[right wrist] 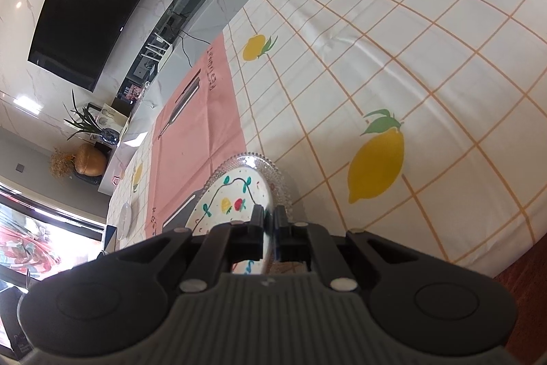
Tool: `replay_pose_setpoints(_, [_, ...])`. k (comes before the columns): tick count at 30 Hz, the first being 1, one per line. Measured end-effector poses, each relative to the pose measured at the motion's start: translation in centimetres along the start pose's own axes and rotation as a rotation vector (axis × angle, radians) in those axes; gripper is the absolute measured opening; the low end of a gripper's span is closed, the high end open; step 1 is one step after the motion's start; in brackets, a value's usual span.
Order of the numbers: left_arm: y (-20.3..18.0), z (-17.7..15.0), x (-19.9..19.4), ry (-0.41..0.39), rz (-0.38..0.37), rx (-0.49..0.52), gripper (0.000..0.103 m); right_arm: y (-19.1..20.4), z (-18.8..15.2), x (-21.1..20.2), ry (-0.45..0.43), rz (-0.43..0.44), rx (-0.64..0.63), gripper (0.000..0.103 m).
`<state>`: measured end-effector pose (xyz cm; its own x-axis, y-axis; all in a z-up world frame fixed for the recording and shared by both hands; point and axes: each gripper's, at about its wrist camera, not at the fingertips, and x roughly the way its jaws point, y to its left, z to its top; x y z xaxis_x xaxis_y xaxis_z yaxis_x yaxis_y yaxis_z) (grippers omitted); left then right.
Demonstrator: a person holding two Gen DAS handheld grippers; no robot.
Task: Organize plates and bowls
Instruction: 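Carry the Fruity plate with both grippers over the glass plate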
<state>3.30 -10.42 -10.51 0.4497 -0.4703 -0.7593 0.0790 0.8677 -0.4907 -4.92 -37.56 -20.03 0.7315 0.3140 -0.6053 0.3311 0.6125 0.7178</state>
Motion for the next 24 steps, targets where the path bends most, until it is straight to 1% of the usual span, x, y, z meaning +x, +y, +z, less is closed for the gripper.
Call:
replay_pose_setpoints(16, [-0.1,-0.5,0.6,0.012,0.041,0.011,0.010,0.8,-0.5,0.5,-0.005,-0.044,-0.073,0.004])
replay_pose_setpoints(24, [-0.8,-0.5,0.6,0.014,0.075,0.055,0.012,2.2,-0.7,0.9,-0.022,-0.104,-0.169,0.006])
